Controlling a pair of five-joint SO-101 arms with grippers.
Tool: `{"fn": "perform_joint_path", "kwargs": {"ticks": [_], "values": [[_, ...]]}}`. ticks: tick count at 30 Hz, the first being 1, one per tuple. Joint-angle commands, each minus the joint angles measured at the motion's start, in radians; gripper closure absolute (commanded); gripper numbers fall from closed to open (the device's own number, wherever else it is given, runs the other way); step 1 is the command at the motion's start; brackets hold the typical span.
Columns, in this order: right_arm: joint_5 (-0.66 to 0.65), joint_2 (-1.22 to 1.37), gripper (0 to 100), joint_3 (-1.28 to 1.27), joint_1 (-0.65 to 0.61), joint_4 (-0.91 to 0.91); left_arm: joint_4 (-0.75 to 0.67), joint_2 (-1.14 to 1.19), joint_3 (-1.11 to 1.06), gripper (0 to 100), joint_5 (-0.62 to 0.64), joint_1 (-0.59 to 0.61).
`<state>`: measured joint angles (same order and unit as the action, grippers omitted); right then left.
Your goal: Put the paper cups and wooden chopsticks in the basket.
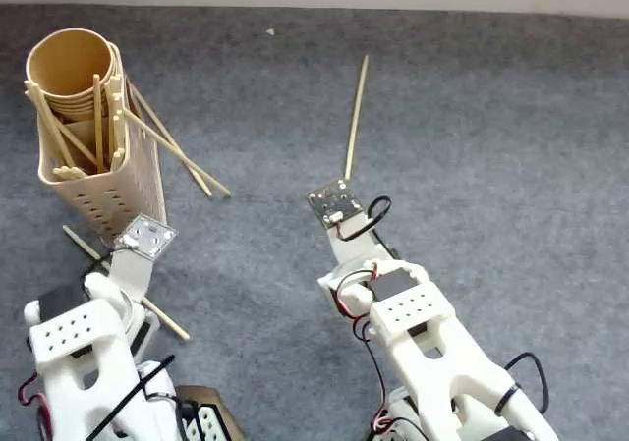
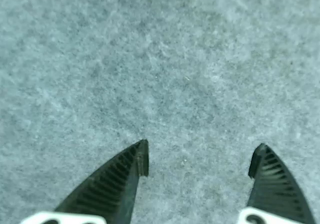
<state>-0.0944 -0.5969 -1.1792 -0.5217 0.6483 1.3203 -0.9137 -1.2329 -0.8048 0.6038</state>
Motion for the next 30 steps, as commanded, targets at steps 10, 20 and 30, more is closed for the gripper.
{"fn": "perform_joint_path", "kwargs": {"ticks": [10, 20, 30], "values": [[-0.011, -0.024, 68.4, 0.005, -0.007, -0.016, -0.288, -0.022, -0.176, 81, 0.253, 0.010], [-0.011, -0.024, 68.4, 0.005, -0.007, -0.016, -0.285, -0.024, -0.174, 99, 0.252, 0.024], [-0.011, -0.024, 68.4, 0.005, -0.007, -0.016, -0.206, -0.024, 0.067, 100, 0.290, 0.315]]}}
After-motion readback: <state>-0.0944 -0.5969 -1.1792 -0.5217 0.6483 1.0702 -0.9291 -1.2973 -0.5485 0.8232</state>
